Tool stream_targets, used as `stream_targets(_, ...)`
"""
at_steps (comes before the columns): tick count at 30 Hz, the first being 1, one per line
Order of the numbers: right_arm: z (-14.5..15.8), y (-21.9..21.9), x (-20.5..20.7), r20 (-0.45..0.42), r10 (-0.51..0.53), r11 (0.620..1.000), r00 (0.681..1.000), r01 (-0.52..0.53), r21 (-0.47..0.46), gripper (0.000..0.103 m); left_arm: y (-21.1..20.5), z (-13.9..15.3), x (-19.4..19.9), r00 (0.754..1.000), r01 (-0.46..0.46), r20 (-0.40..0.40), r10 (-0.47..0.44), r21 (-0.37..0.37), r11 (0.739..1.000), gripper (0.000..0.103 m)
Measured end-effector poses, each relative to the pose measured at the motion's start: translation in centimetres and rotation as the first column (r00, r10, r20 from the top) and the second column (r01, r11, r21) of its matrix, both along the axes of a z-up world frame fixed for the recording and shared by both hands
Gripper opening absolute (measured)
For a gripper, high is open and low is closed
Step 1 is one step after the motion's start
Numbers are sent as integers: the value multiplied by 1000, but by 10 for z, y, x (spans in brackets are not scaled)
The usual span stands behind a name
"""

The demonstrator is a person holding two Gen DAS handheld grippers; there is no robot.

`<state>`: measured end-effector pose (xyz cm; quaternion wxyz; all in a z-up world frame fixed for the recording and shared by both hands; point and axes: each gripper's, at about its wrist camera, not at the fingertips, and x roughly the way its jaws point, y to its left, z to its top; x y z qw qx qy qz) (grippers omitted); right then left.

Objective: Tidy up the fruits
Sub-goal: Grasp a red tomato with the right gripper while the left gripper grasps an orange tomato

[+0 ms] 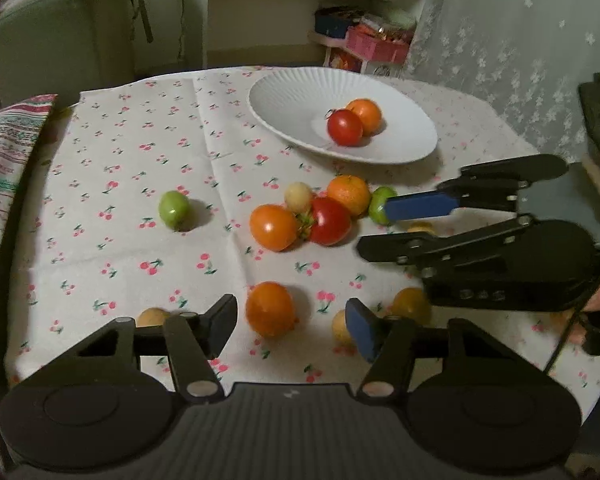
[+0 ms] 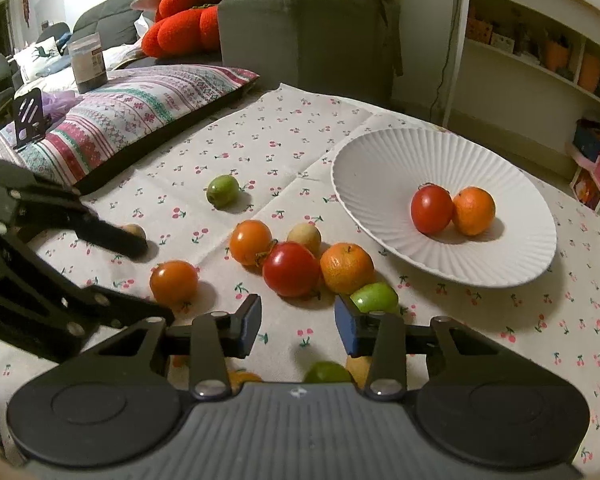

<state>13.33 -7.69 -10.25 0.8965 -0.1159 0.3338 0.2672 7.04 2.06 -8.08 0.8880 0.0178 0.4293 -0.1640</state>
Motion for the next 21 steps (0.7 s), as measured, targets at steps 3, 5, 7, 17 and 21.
stream_targets(3,1,11,3,38,34,999,999,-33,-27,37,-3,-2,4,1000,1,-9,-1,-3,1000,44)
stream_targets(5,3,19,5,54,41,999,998,-39,-37,37,-4,-4,6,1000,-2,-18,2,9,1000,42)
stream_targets(7,3,26,9,65,47,998,997,-44,-50,37,-2,-7,7,1000,-8,-22,9,4,1000,42)
stream_targets(17,-14,45,15,123,98,981,988,-75,-180,36,0,-21,16,999,-19,-33,21,50,999,25)
stream_targets(21,-15,47,18,109,103,980,989,-81,-184,37,-2,-21,16,1000,-13,-14,14,85,996,20)
